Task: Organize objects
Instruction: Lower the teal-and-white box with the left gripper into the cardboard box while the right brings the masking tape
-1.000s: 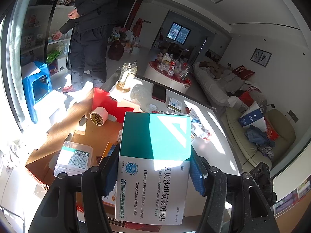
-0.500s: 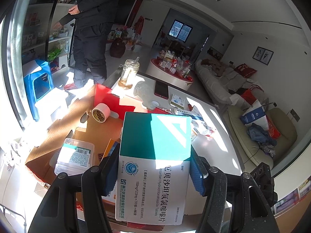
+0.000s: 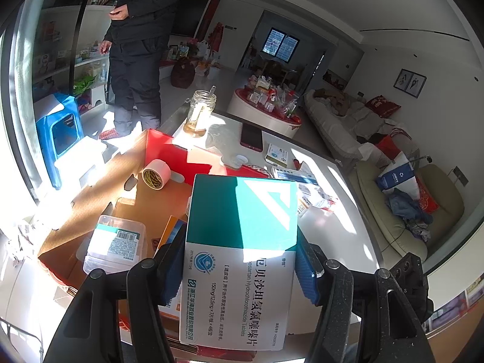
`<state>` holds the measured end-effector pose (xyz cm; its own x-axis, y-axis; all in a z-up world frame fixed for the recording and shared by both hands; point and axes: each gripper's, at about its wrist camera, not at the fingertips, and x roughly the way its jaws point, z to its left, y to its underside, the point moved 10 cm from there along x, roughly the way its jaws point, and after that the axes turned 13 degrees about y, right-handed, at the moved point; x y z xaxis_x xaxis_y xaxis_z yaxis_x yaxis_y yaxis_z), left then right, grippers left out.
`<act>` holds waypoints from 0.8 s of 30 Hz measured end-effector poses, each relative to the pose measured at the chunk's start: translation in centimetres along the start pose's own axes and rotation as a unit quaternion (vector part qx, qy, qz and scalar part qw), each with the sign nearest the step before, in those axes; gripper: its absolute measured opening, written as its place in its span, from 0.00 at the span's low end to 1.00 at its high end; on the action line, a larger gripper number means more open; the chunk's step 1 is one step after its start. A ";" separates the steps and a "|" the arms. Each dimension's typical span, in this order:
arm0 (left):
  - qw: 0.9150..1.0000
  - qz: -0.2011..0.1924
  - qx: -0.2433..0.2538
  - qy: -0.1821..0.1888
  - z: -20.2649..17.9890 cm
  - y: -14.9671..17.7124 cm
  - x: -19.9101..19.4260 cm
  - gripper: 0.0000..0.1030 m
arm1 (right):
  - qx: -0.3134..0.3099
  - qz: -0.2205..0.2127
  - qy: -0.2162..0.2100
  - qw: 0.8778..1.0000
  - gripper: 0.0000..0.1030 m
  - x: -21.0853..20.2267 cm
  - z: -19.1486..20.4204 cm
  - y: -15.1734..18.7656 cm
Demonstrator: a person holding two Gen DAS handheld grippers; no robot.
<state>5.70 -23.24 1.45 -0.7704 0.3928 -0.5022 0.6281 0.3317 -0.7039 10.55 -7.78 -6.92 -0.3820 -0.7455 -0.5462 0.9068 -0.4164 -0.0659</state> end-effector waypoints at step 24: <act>1.000 0.002 -0.005 -0.005 0.7 0.4 -0.3 0.65 | -0.011 0.006 -0.011 1.000 0.09 1.2 2.0 -1.2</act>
<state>6.09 -23.83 0.90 -0.7684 0.3859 -0.5105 0.6327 0.3384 -0.6966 8.58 -9.23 -5.80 -0.3754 -0.7611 -0.5290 0.9147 -0.3965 -0.0785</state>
